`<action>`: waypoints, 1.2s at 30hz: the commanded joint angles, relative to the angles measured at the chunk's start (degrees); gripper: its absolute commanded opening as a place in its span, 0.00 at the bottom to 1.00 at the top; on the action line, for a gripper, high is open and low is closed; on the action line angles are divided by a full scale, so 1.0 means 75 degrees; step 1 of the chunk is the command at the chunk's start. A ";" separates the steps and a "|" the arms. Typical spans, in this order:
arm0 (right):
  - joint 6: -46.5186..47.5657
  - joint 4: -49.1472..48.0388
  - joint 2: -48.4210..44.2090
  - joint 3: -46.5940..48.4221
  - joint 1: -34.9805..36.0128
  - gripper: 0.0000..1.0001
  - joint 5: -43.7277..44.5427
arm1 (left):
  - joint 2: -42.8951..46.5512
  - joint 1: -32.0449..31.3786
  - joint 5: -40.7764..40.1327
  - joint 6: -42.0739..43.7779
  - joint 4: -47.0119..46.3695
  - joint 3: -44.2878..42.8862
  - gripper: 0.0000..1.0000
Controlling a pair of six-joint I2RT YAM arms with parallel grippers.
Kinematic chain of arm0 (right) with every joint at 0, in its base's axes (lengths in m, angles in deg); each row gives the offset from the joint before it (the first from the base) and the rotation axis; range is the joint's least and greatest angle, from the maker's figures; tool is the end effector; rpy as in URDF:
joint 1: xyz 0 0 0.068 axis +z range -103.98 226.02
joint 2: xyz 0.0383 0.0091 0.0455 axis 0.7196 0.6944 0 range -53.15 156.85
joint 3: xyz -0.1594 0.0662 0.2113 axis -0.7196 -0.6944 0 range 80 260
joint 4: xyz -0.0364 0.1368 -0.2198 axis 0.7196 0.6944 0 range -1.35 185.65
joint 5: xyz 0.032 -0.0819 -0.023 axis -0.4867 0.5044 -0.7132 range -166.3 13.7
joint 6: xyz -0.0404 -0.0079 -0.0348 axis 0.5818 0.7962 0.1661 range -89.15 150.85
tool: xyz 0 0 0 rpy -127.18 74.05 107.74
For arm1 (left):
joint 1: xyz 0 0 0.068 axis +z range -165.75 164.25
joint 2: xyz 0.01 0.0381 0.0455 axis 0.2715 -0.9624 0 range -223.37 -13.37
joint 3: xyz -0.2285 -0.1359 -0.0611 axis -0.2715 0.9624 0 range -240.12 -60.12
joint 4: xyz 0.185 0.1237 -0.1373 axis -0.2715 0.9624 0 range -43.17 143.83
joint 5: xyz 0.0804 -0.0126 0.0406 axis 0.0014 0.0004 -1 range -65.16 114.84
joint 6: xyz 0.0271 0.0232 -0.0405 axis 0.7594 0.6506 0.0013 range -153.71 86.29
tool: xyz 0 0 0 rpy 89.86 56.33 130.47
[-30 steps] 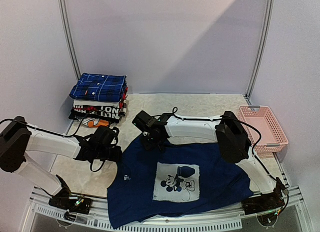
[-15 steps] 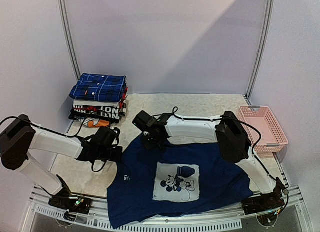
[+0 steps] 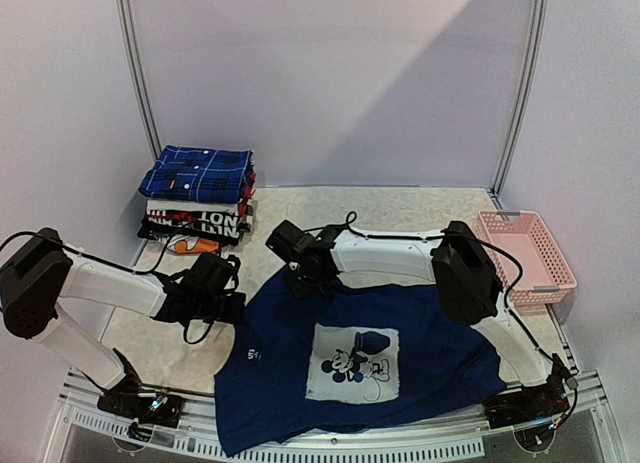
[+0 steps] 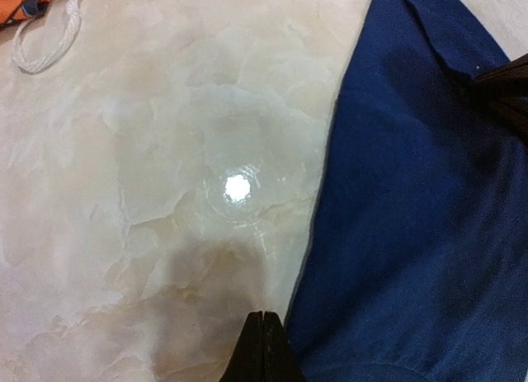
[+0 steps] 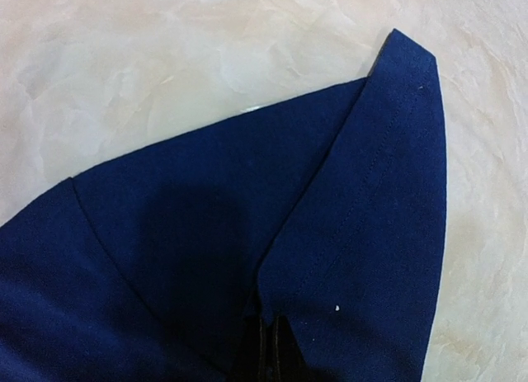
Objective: Fold and stack the mixed laundry pile
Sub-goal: Flatten out the crumpled T-shirt at the center of the board.
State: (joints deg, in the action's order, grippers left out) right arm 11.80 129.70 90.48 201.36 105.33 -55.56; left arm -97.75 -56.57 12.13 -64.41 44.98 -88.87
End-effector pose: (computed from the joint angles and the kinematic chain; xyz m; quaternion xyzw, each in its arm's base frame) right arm 0.2814 0.4496 0.1369 -0.2904 0.9130 0.0076 0.2865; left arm 0.1915 -0.1549 0.1201 0.0490 0.9440 -0.0952 0.3122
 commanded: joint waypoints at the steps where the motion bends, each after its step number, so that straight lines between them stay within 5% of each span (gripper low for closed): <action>1: 0.0121 0.0261 -0.0387 0.0141 -0.0227 0.00 0.0225 | -0.0084 0.0040 -0.0116 -0.0020 -0.0076 0.0118 0.00; 15: 0.0436 0.0082 -0.1297 -0.0477 -0.0865 0.00 0.0147 | -0.0073 0.0040 -0.0215 -0.0030 -0.0059 0.0125 0.00; 36: -0.0116 -0.0181 -0.1077 -0.1486 -0.1987 0.00 0.0480 | 0.0173 0.0039 -0.0371 -0.0105 0.0172 0.0067 0.00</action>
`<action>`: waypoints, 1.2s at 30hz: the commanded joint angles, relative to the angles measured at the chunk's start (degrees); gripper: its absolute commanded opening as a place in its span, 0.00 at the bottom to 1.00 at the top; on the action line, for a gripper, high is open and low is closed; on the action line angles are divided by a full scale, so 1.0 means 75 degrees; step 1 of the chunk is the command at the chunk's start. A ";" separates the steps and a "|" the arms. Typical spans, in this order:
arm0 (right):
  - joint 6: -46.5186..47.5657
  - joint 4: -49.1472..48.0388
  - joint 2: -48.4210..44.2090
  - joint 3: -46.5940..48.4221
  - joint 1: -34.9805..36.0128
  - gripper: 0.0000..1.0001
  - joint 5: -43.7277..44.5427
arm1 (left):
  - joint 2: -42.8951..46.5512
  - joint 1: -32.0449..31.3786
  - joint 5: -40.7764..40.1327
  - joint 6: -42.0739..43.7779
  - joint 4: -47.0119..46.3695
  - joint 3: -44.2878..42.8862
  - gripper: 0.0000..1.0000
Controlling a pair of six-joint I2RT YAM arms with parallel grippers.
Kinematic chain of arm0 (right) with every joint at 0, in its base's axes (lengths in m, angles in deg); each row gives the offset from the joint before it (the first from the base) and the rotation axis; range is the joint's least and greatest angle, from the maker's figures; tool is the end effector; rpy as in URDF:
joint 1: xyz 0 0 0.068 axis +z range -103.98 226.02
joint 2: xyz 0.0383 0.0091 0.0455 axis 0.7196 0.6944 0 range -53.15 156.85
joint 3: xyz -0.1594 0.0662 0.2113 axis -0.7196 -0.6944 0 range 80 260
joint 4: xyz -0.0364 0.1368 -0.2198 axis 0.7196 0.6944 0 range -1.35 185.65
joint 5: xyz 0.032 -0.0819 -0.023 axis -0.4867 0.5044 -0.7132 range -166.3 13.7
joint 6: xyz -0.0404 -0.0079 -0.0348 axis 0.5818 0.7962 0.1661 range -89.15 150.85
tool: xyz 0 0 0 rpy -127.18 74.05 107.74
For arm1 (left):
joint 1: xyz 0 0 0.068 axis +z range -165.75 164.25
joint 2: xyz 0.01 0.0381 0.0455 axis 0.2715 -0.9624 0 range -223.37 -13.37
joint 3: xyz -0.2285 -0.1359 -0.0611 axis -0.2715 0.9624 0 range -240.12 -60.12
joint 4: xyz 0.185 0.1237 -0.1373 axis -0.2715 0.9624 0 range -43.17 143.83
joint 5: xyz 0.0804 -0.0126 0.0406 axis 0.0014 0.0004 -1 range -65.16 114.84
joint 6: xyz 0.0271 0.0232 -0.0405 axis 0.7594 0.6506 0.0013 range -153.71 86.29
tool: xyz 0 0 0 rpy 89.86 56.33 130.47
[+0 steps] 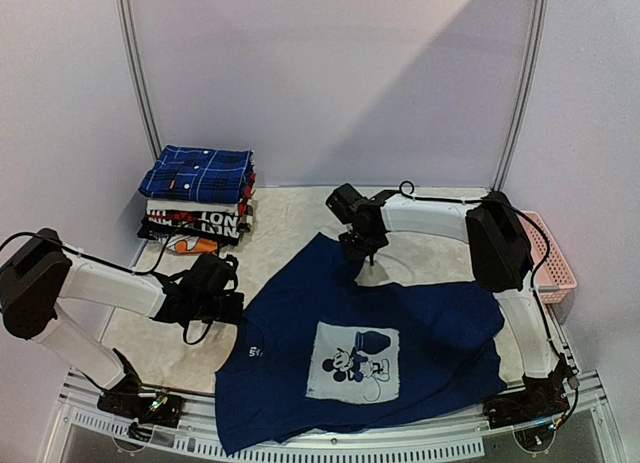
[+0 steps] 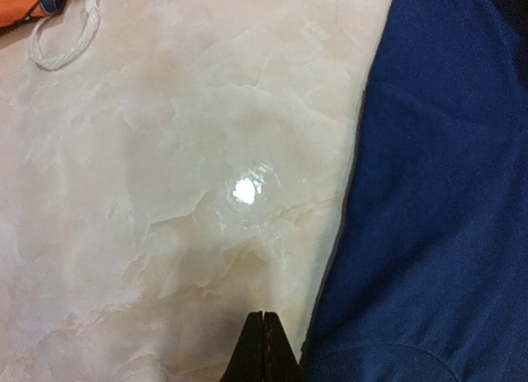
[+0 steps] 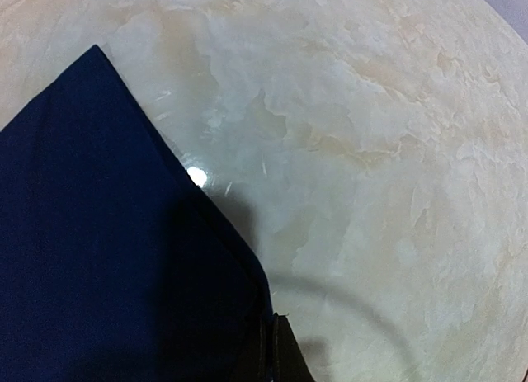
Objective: Fold and stack the mixed laundry pile
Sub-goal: Flatten out the crumpled T-shirt at the center of the board.
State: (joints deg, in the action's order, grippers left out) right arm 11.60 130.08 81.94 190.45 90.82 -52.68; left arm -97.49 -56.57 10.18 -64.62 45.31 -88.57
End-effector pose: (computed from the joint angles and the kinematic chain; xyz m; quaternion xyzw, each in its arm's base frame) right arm 0.3633 0.3409 0.1549 -0.1704 0.9433 -0.0621 0.2782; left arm 0.1907 -0.1527 0.1197 0.0423 0.9435 -0.0805 0.3185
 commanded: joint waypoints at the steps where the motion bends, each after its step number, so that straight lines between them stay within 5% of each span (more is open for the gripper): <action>1: -0.0067 -0.0307 0.0097 -0.0032 -0.0072 0.00 0.0055 | 0.0150 0.0034 -0.0125 -0.0073 0.0148 0.0012 0.00; 5: 0.0162 -0.0614 0.0241 0.0047 -0.0143 0.00 -0.0224 | 0.0220 0.0030 -0.0152 -0.0048 0.0168 -0.0025 0.03; 11: 0.0490 -0.0603 0.0791 0.0800 -0.0235 0.00 -0.0555 | 0.0329 -0.0038 0.0088 0.0093 -0.0027 -0.0028 0.38; 19: 0.0542 -0.0408 0.1244 0.1486 -0.0405 0.00 -0.0710 | 0.0238 -0.0135 0.0659 0.0224 -0.0356 0.0017 0.51; 24: 0.0537 -0.0368 0.1450 0.1905 -0.0573 0.00 -0.0926 | -0.0180 -0.0147 0.0982 0.0249 -0.0542 -0.0194 0.49; 29: 0.0781 -0.0300 0.1803 0.2500 -0.0617 0.00 -0.1154 | -0.0911 -0.0136 0.0591 0.0239 -0.0435 -0.0573 0.37; 36: 0.0929 -0.0360 0.2180 0.3106 -0.0658 0.00 -0.1319 | -0.1393 -0.0010 -0.0084 0.0227 -0.0459 -0.0896 0.01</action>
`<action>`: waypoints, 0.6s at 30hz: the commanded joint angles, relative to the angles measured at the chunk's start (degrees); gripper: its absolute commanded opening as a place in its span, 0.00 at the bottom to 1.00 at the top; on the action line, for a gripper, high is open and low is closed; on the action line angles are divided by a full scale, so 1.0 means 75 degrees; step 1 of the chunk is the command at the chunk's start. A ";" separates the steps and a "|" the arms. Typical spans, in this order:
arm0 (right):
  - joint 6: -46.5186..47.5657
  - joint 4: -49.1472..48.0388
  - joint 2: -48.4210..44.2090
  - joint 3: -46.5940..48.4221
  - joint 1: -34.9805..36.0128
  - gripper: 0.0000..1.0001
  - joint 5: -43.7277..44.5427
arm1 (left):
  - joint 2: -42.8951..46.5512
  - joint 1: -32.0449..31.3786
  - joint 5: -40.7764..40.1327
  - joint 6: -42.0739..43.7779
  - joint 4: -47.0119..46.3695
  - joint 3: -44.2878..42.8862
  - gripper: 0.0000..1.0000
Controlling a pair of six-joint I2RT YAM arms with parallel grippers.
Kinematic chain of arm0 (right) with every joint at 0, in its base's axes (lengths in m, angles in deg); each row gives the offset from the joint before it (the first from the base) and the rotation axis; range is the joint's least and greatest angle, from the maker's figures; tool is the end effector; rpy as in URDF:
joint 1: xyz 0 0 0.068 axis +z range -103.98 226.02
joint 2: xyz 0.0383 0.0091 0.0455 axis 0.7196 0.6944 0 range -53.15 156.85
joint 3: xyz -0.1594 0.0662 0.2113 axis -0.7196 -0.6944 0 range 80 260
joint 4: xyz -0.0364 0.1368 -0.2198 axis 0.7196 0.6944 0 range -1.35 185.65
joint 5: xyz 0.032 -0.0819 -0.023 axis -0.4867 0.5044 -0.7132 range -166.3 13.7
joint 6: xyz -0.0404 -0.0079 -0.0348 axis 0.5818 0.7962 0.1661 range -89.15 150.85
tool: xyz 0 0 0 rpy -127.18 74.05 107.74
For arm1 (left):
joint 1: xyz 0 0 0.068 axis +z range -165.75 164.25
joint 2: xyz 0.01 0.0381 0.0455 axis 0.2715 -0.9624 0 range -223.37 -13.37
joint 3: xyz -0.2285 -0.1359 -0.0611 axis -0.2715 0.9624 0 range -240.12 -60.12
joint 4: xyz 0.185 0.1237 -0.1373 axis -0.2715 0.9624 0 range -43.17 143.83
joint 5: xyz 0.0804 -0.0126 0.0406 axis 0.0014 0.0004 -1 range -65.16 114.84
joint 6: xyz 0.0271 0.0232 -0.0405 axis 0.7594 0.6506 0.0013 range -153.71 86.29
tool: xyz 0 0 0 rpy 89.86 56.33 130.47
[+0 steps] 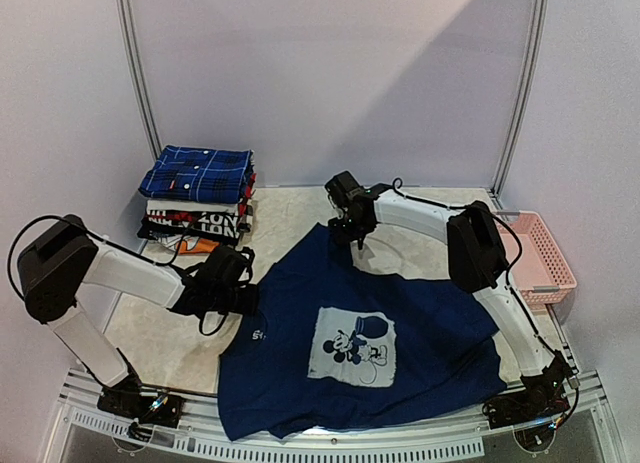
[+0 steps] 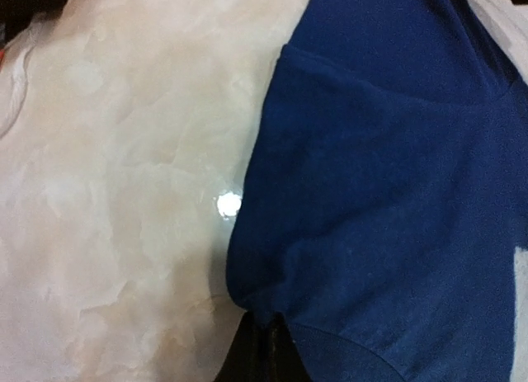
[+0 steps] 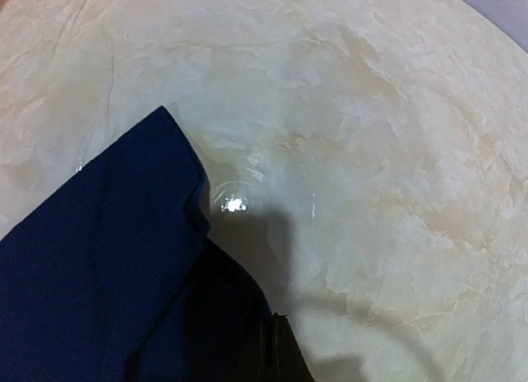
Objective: Fold and stack the mixed laundry pile
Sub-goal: Flatten out the crumpled T-shirt at the center of the board.
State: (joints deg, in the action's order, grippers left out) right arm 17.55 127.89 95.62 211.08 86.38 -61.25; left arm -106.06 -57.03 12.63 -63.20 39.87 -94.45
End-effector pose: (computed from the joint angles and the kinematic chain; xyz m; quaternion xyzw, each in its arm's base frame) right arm 0.4300 0.3535 0.1423 -0.1861 0.9327 0.0153 0.3084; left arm 0.2153 -0.1789 0.1150 0.0614 0.9371 -0.1085 0.3261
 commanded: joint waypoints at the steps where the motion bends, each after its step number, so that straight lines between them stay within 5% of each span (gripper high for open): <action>1: 0.0125 -0.0146 0.0385 0.0434 -0.0085 0.00 -0.0197 | -0.0245 0.0110 -0.0526 0.0053 0.0350 -0.0169 0.00; 18: -0.0842 -0.2726 0.1083 0.1447 -0.0352 0.03 -0.2221 | -0.0477 0.1560 -0.0960 0.0307 0.0506 -0.0466 0.00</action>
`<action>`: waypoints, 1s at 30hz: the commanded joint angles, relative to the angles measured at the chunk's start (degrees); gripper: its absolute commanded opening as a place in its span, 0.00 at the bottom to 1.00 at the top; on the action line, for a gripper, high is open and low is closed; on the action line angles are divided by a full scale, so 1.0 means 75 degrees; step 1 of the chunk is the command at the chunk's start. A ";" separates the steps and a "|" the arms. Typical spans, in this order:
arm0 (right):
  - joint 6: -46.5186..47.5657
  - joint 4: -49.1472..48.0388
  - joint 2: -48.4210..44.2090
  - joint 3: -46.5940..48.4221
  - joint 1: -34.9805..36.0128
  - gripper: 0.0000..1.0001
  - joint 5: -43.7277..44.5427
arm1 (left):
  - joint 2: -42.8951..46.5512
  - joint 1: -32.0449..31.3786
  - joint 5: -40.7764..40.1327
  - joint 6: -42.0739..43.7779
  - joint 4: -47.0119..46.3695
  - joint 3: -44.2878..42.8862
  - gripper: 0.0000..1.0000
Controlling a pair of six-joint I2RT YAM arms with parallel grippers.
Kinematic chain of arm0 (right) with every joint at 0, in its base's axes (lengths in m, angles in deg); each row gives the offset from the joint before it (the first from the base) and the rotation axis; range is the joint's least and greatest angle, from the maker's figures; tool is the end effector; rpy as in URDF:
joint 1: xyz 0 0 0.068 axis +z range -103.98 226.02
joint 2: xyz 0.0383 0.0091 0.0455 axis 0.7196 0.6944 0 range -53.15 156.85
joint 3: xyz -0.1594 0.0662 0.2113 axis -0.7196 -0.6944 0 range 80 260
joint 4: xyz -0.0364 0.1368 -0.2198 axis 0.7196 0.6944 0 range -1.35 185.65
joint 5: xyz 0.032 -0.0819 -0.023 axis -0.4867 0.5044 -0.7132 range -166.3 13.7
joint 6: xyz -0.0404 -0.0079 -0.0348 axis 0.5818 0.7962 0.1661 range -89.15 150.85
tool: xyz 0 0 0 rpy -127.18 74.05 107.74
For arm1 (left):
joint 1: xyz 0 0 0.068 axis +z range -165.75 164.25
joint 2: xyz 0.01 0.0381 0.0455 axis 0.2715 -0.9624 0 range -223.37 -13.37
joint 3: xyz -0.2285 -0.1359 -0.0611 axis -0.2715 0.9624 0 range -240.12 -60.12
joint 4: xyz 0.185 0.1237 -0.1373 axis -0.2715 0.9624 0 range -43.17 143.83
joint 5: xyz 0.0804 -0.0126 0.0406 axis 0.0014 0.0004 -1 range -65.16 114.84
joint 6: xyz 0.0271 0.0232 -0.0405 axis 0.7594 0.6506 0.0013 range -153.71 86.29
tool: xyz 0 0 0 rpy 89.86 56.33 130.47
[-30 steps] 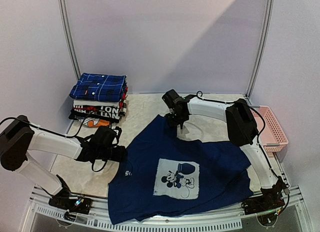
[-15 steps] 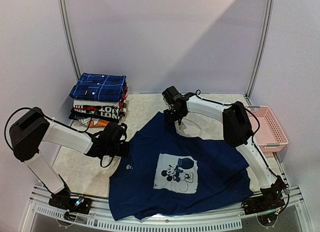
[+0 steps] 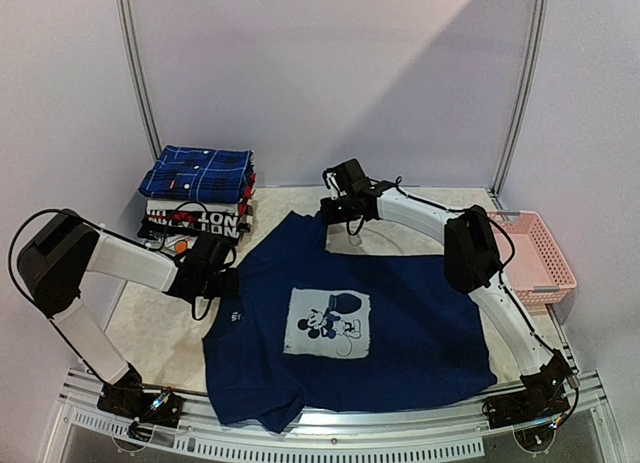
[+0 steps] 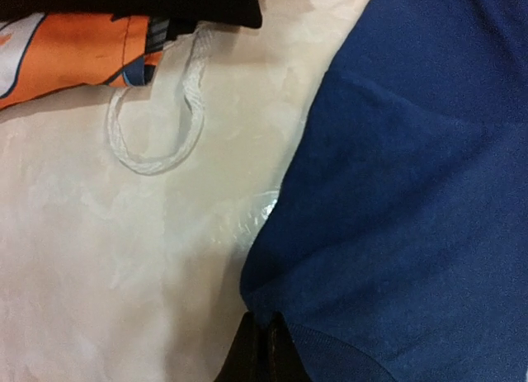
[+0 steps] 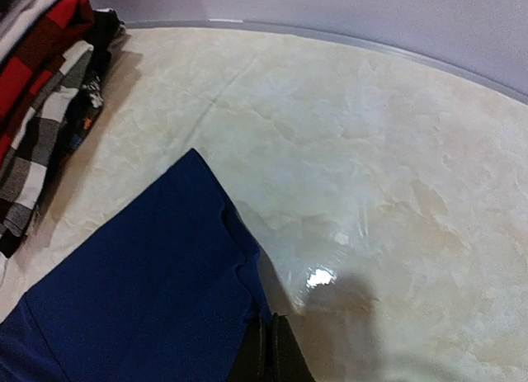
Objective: Fold and stack the mixed laundry pile
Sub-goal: Flatten out the crumpled T-shirt at the center of the board.
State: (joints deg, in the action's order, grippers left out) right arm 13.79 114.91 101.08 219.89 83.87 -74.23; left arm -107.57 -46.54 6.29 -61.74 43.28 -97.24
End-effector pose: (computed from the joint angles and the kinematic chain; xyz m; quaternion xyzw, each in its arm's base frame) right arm 0.4691 0.3631 0.1545 -0.1565 0.8948 0.1781 0.3783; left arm 0.2523 -0.1370 0.1170 -0.0279 0.9383 -0.0184 0.3442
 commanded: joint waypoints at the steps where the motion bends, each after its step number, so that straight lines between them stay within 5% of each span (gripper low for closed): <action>1: -0.0402 -0.1079 0.0373 0.0273 -0.0014 0.05 -0.0392 | -0.0338 0.0166 -0.0098 0.0126 0.0052 -0.0144 0.00; 5: -0.0400 -0.0990 0.0305 0.0263 -0.0015 0.24 0.0330 | -0.0255 0.0167 -0.0087 0.0128 0.0087 -0.0241 0.03; 10: -0.0300 -0.0666 -0.0423 -0.0415 -0.0011 0.47 0.0900 | 0.0422 0.0157 -0.0044 0.0186 0.0436 -0.0327 0.30; 15: 0.0055 -0.0509 -0.1854 -0.1687 -0.0012 0.57 0.1332 | 0.1278 0.0064 0.0053 0.0267 0.1022 -0.0376 0.52; 23: -0.0050 0.0408 -0.4688 -0.4608 -0.0011 0.64 0.2107 | 0.1952 -0.0484 0.0169 0.0454 0.1947 -0.0957 0.59; 30: -0.0888 0.1274 -0.6283 -0.7473 -0.0015 0.64 0.2217 | 0.1291 -0.1088 0.0734 0.0781 0.2802 -0.2093 0.57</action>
State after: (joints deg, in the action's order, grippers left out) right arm 10.88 116.74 54.94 171.70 83.87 -59.85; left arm -94.28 -52.37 8.78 -58.11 58.73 -107.82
